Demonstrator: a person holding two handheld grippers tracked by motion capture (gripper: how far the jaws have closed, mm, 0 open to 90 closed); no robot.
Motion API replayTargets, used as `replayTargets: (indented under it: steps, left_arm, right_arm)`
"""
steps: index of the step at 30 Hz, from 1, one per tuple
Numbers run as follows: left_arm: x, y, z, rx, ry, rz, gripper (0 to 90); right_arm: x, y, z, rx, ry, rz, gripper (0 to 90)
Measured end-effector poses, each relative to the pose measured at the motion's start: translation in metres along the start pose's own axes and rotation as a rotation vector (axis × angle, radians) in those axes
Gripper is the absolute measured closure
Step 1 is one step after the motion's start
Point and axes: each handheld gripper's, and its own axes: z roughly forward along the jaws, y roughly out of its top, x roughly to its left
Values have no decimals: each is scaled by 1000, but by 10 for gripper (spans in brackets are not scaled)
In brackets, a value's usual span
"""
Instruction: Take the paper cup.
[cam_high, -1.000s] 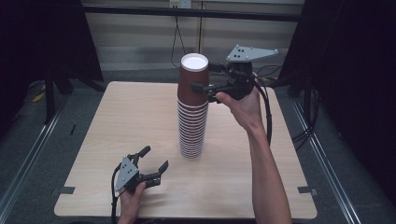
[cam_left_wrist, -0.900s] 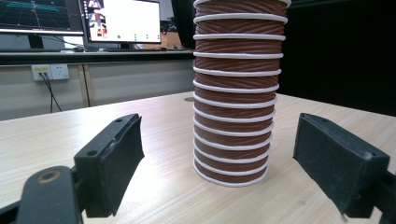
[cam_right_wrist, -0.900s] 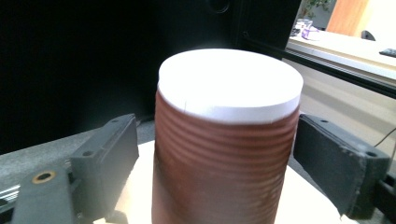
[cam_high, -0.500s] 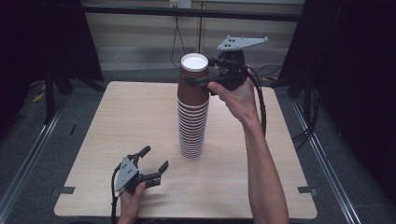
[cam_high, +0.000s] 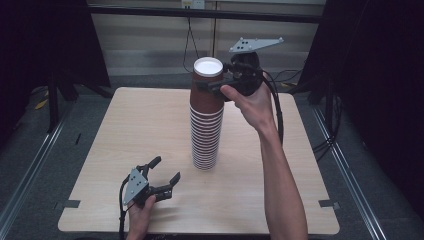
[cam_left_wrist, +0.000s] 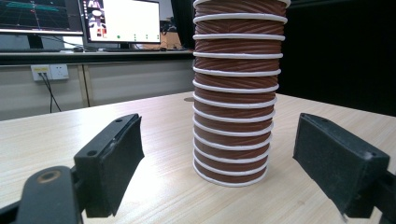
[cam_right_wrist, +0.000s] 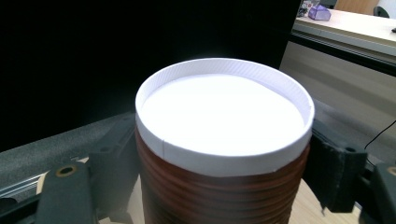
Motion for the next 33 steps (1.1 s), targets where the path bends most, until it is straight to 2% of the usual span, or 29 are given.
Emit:
replayTargets:
  steps: [11, 18, 20, 29, 33]
  left_arm:
    - [0, 0, 0, 2, 0, 1, 154]
    - [0, 0, 0, 2, 0, 1, 154]
    - [0, 0, 0, 1, 0, -1, 154]
    - [0, 0, 0, 3, -1, 1, 154]
    - [0, 0, 0, 3, -1, 0, 154]
  right_arm:
    - [1, 4, -4, -29, 3, 1, 225]
    - [1, 6, -8, -71, 3, 6, 226]
    - [2, 6, -10, -103, -4, 11, 227]
    - [3, 8, -16, -162, -6, 16, 229]
    - [3, 10, -23, -237, -25, 15, 230]
